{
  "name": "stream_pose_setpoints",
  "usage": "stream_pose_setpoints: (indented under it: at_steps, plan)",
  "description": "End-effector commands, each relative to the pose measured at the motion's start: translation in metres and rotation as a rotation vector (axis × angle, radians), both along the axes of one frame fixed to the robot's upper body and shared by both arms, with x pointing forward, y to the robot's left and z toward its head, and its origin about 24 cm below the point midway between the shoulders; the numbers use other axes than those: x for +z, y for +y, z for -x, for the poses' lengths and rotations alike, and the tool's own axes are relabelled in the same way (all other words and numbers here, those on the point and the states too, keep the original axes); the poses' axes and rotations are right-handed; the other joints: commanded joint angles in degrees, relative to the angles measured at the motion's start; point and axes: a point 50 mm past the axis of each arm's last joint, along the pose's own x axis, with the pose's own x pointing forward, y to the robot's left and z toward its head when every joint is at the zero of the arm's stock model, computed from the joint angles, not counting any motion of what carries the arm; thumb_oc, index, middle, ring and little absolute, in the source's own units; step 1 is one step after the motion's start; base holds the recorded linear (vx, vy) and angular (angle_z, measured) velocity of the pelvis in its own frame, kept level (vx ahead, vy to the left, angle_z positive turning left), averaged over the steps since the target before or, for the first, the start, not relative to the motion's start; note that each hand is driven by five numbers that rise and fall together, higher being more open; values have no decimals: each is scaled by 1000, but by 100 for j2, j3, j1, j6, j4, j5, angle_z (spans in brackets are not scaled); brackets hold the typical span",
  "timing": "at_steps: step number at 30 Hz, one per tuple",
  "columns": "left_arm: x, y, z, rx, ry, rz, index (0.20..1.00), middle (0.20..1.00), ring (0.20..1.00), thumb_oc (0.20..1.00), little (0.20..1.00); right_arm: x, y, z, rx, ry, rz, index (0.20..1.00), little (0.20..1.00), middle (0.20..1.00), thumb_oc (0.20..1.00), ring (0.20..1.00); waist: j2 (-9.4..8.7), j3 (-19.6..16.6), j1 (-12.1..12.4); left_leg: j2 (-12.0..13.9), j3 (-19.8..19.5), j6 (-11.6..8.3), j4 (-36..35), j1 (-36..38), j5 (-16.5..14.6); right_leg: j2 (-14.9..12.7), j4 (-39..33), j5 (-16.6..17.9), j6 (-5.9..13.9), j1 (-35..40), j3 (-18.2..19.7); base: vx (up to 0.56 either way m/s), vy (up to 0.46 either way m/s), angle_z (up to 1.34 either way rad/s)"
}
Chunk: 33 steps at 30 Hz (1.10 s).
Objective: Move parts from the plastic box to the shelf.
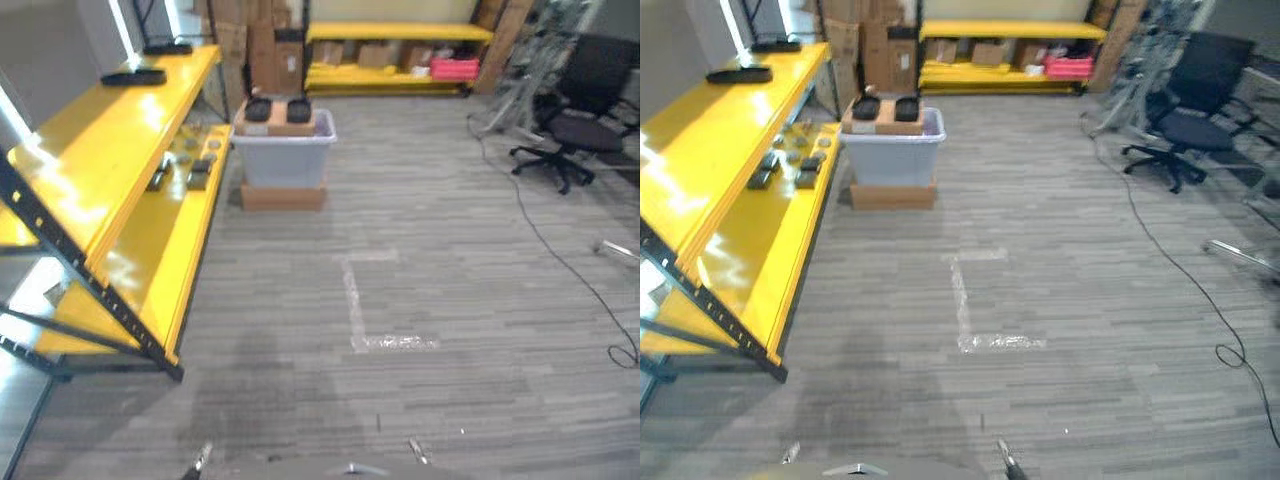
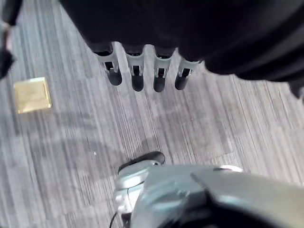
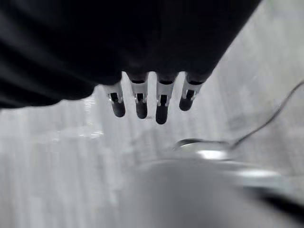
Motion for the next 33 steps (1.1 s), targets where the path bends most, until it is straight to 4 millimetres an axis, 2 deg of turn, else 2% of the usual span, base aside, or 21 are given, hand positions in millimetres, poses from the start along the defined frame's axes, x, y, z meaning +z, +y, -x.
stream_pose_setpoints:
  at_steps: [1,7,11,15,19,23,25,30,33]
  plan:
    - [6,-2,-54,5,-145,8,1000,1000,1000,1000,1000,4,-30,-1,-150,26,43,1000,1000,1000,1000,1000,34,222,-28,256,-137,-406,-476,515,40,-223,-1596,737,511,997,-143,35,38,28]
    - [4,-3,-44,20,-112,6,1000,1000,1000,1000,1000,-1,-26,18,-178,98,28,1000,1000,1000,1000,1000,51,164,-34,247,-156,-398,-524,594,15,-239,-1634,719,522,1089,-185,27,16,4]
    - [3,-3,-37,81,-100,10,1000,1000,1000,1000,1000,0,-24,13,-171,74,42,1000,1000,1000,1000,1000,61,173,-48,255,-140,-394,-533,632,6,-246,-1633,722,527,1106,-164,6,15,6]
    - [3,-5,-40,81,-118,15,1000,1000,1000,1000,1000,0,-25,14,-144,77,64,1000,1000,1000,1000,1000,71,187,-68,245,-127,-387,-558,646,3,-250,-1632,738,531,1089,-150,0,0,0]
    - [5,-6,-51,20,-151,4,1000,1000,1000,1000,1000,1,-27,13,-54,102,95,1000,1000,1000,1000,1000,49,228,-51,225,-153,-367,-565,607,9,-262,-1617,764,548,1042,-157,-8,8,-1]
    - [9,0,-60,-44,-170,-24,1000,1000,1000,1000,1000,2,-33,14,-1,129,127,1000,1000,1000,1000,1000,8,247,-9,208,-190,-348,-567,577,6,-287,-1594,784,572,1004,-181,0,0,0]
    - [11,6,-66,-53,-184,-39,1000,1000,1000,1000,1000,4,-43,23,-49,158,138,1000,1000,1000,1000,1000,-8,248,20,194,-210,-337,-571,567,-4,-307,-1581,791,593,996,-212,3,18,1]
    - [15,15,-70,-59,-197,-64,1000,1000,1000,1000,1000,5,-50,30,-109,175,140,1000,1000,1000,1000,1000,-44,261,51,178,-246,-311,-543,524,-22,-334,-1541,804,617,953,-231,-2,27,5]
    - [17,24,-70,-74,-190,-84,1000,1000,1000,1000,1000,5,-54,39,-237,189,93,1000,1000,1000,1000,1000,-93,300,77,151,-286,-267,-505,480,-58,-369,-1445,791,641,891,-225,9,65,3]
